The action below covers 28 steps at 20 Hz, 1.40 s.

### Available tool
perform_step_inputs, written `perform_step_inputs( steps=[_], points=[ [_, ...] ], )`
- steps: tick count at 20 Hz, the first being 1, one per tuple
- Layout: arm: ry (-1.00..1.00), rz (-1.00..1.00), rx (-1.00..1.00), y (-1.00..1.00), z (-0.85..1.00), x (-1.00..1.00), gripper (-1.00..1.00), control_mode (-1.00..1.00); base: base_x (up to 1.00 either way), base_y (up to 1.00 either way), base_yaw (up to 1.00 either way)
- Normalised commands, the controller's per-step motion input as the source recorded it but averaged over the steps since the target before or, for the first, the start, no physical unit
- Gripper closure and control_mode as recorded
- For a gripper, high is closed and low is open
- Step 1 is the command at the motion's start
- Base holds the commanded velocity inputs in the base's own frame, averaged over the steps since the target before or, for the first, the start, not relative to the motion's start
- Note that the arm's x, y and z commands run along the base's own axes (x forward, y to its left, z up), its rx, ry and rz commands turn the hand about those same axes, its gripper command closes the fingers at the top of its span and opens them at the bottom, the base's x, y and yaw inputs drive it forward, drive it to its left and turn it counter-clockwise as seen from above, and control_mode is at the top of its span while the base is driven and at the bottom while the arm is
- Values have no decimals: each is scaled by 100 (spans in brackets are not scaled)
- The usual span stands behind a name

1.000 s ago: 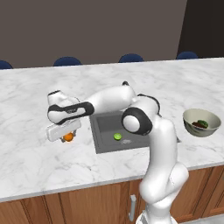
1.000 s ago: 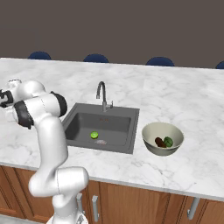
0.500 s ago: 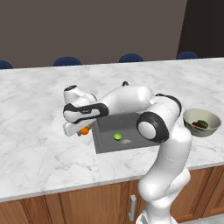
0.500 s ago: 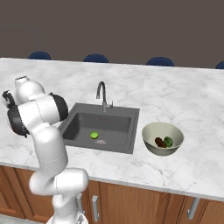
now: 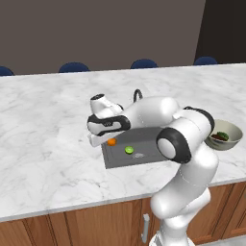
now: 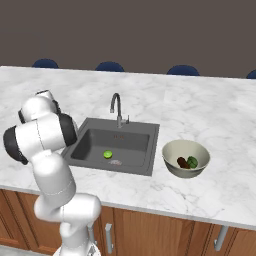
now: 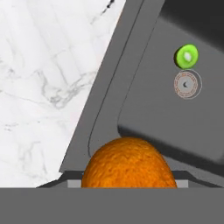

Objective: There is a mixed pile of frozen fruits and vegetables on the counter. Locate all the frozen vegetables and place the items in a bowl on the counter. Take all the frozen fruits and defrost them in a running sink.

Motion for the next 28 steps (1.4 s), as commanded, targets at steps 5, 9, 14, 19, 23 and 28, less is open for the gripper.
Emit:
perform_step_inputs(
  steps=[5,9,14,19,23,28],
  points=[
    [5,-22,0,-67,-12,31,100,-100,0,0,0],
    [5,-19,0,-71,-9,34,100,-100,0,0,0],
    [3,-11,2,-67,-36,43,100,-100,0,0,0],
    [-5,-1,2,-33,-53,41,100,-100,0,0,0],
    [-9,-3,6,0,-55,30,100,-100,0,0,0],
    [-2,-10,2,-16,-52,39,100,-100,0,0,0]
  ],
)
